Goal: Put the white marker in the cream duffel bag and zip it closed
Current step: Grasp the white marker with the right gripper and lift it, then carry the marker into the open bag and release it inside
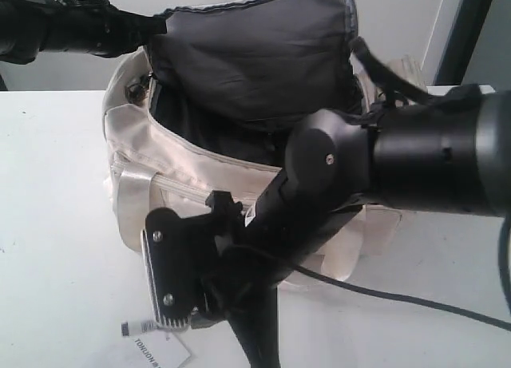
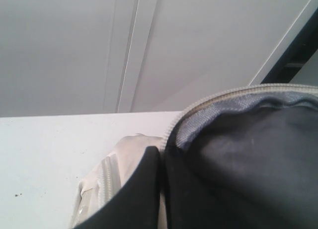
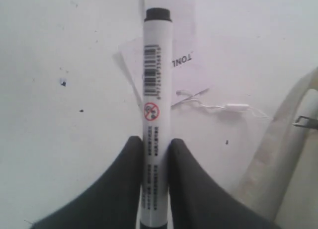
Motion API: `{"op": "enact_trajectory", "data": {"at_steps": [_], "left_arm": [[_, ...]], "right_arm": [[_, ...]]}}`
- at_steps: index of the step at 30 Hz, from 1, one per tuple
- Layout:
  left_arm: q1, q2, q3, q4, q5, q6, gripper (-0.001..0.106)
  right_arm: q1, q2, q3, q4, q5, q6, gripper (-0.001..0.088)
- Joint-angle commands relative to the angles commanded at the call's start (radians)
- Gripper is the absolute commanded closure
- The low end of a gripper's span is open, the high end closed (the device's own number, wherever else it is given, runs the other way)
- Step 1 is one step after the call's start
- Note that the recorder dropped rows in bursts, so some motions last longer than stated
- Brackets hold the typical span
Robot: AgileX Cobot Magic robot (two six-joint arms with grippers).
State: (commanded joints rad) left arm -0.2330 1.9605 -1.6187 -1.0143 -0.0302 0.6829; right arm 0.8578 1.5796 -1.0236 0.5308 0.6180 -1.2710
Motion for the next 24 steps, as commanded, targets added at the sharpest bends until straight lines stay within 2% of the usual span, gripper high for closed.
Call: {"op": "enact_trajectory", "data": {"at_steps": [2,6,10,16,20,24], "left_arm": [[0.000,0.000,0.000,0.000,0.000,0.000,0.105],[0.000,0.000,0.000,0.000,0.000,0.000,0.105],[0.000,0.000,0.000,0.000,0.002,0.000,0.105],[0.000,0.000,0.000,0.000,0.002,0.000,0.105],[0.000,0.000,0.000,0.000,0.002,0.000,0.105],[0.000,0.000,0.000,0.002,0.002,0.004,0.105]], "right_arm": [[0.000,-0.021,0.000,0.000,-0.056,0.081,0.0868],[0.000,-0.050,-0.004,0.000,-0.131,0.118,0.0868],[-0.038,-0.055,-0.060,0.000,-0.156,0.247,0.0868],[-0.214,-0.055,-0.192,0.000,-0.150,0.527,0.0868],[-0.324,-0.053,-0.210,0.000,-0.162,0.707,0.0868],[-0.383,-0.044,-0.210,0.000,-0.246,0.745,0.0868]]}}
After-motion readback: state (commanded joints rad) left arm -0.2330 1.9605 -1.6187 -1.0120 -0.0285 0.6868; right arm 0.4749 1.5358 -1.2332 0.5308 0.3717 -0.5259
